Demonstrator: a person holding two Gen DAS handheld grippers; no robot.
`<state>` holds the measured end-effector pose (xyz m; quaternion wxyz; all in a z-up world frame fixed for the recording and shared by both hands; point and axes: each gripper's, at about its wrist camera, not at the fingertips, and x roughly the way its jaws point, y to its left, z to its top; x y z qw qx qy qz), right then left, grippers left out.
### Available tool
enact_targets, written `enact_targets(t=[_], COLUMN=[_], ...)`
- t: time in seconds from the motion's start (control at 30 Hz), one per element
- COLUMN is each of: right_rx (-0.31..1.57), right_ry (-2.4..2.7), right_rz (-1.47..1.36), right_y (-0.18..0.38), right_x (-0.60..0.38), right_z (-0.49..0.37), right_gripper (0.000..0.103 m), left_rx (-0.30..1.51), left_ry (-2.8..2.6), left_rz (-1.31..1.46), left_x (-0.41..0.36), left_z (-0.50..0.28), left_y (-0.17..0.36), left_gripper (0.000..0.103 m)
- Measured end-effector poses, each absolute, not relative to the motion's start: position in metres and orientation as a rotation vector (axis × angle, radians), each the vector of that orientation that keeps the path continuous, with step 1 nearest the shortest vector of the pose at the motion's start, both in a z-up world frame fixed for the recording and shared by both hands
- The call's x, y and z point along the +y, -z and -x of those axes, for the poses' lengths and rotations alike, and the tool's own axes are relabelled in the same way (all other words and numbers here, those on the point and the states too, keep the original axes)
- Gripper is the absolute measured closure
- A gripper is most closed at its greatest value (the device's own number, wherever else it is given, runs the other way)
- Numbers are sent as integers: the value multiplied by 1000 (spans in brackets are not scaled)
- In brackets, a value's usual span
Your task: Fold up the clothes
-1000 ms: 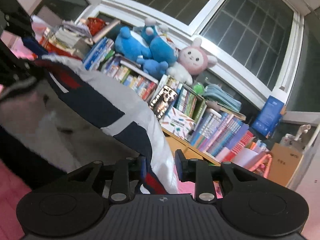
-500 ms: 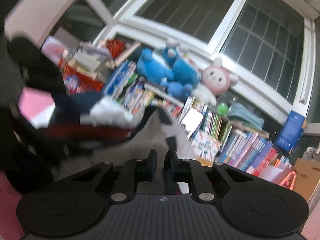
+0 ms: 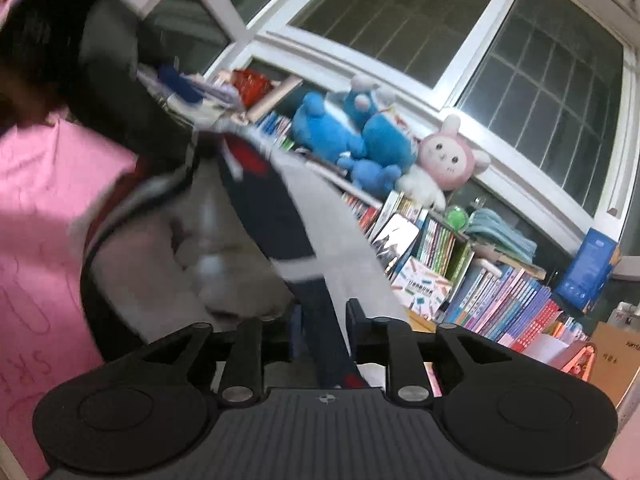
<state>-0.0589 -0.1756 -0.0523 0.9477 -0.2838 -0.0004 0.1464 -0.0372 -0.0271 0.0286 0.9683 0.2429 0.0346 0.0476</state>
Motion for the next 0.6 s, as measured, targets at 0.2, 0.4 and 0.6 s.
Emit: enact_targets(t=[0.2, 0.4, 0.6], right_rx=[14, 15, 207], right_ry=[-249, -90, 2], right_rz=[563, 500, 517], right_y=[55, 40, 62], right_x=[-170, -214, -264], right_z=[43, 45, 46], right_gripper=[72, 63, 62], left_rx=[52, 172, 237], left_ry=[-105, -92, -89], left_rz=[-545, -642, -603], left_x=[-25, -17, -7], left_z=[54, 53, 59], left_y=[-32, 1, 8], left_gripper=[50, 44, 44])
